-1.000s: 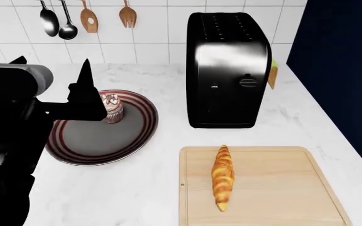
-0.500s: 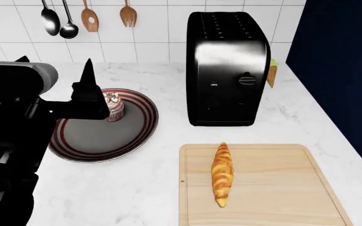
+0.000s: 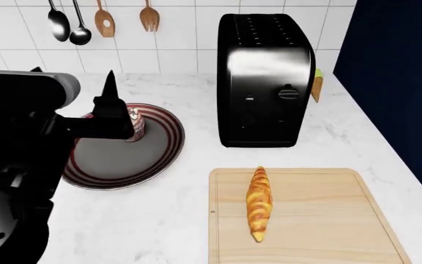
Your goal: From the different types of pastries on the counter, select a croissant and place it on the cutting board. Then retrieve a jar of jam from the cabinet and place it alongside the croissant on the cutting board.
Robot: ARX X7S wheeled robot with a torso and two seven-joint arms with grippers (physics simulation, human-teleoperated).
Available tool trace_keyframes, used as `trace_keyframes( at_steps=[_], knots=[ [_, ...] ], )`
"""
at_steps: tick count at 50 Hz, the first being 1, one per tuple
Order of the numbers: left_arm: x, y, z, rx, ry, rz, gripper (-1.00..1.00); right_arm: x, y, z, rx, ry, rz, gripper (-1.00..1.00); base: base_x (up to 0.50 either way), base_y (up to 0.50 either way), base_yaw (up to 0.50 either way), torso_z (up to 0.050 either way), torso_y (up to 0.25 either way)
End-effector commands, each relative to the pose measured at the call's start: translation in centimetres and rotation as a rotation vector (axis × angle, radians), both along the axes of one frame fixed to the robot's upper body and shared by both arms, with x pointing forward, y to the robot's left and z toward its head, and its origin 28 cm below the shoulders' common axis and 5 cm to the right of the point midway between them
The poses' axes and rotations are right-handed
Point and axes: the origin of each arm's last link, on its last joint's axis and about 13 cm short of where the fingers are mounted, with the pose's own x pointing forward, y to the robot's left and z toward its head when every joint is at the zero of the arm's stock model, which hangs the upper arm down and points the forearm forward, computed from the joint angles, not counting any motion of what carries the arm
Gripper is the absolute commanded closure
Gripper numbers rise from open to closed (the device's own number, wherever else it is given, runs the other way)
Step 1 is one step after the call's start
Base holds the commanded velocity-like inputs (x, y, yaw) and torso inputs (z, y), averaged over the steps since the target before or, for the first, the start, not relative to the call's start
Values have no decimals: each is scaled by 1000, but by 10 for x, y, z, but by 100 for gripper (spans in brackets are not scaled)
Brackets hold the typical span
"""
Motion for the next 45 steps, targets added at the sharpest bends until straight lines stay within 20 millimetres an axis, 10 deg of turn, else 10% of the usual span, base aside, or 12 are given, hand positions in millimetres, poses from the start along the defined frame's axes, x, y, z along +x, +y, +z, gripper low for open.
trace_keyframes(
  at_steps=[1, 18, 31, 45],
  knots=[
    [3, -3, -2, 8, 10, -3, -100, -5, 0, -44, 44, 160, 27, 100, 0, 0, 0, 0, 0],
    [16, -2, -9, 5, 47, 1, -100, 39, -11, -126, 100, 447, 15, 100, 0, 0, 0, 0, 0],
    [23, 1, -12, 5, 60, 17, -100, 36, -25, -161, 228, 381, 42, 100, 0, 0, 0, 0, 0],
    [34, 3, -20, 13, 74, 39, -100, 29, -23, -251, 343, 423, 102, 100, 0, 0, 0, 0, 0]
  ],
)
